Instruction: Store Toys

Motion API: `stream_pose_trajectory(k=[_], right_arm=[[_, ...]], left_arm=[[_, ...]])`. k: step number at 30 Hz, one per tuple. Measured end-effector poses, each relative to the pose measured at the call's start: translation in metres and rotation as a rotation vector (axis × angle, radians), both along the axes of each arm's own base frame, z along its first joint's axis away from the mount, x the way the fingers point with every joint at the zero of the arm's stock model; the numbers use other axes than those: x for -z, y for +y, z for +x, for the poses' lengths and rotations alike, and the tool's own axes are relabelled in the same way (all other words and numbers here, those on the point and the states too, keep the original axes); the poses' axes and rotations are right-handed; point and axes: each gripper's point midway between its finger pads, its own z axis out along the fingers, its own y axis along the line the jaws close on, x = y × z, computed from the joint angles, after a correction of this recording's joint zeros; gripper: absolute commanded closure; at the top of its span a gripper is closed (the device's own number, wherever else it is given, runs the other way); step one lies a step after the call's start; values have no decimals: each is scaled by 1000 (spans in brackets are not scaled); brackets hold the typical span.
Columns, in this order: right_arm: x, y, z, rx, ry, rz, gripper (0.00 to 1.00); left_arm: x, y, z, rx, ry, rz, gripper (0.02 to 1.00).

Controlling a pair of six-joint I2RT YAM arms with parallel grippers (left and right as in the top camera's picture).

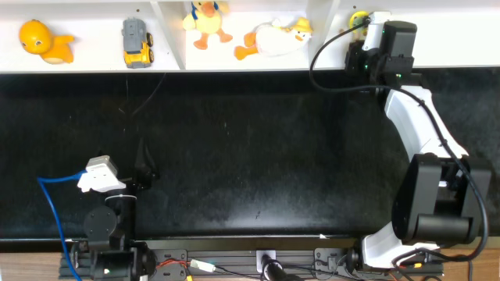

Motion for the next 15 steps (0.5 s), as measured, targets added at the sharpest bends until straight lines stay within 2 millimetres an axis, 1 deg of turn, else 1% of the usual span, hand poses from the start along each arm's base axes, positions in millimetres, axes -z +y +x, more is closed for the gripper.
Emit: stream_pose_trajectory(k=[2,9,12,15], right_arm=[[3,0,0,-3,8,-1,3],[4,-1,-2,7,20,-5,5],[3,-7,-15,46,71,-15,5],[1,-13,-35,91,136,-26,7]], left_arm=[[0,0,0,0,0,0,20],[0,0,0,0,0,0,20],[0,0,0,0,0,0,20],[0,0,0,0,0,0,20]])
